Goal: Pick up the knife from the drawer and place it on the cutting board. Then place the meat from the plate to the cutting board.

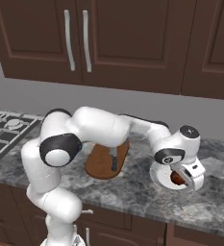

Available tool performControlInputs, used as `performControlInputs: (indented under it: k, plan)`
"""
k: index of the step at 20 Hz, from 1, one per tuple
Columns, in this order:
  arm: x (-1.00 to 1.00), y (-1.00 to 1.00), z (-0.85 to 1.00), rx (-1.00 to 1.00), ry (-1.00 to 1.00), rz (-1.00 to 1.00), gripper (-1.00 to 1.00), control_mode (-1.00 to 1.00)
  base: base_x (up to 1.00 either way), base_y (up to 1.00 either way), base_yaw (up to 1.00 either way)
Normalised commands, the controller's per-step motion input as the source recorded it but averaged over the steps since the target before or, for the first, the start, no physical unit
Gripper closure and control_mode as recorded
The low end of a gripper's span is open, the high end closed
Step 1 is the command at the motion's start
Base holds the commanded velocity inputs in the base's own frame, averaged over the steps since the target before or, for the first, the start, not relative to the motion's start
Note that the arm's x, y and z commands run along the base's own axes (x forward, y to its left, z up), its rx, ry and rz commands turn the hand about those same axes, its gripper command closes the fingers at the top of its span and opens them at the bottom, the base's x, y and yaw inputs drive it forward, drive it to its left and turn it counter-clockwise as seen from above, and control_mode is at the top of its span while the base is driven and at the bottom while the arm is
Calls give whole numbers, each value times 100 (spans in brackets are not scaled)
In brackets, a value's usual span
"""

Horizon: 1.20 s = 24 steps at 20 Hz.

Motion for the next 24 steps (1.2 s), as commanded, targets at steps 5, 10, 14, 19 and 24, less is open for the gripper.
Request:
performControlInputs:
  k: [5, 10, 14, 19, 24]
  plan:
    - [-73, 3, 40, -7, -16, 2, 100, -100, 0, 0, 0]
    - [-68, 31, 42, -8, -10, 7, 100, -100, 0, 0, 0]
    - [-53, 62, 30, -8, -1, 9, 100, -100, 0, 0, 0]
    - [-25, 64, 44, -3, 0, 14, 100, -100, 0, 0, 0]
    - [-15, 57, 34, -2, 0, 16, 100, -100, 0, 0, 0]
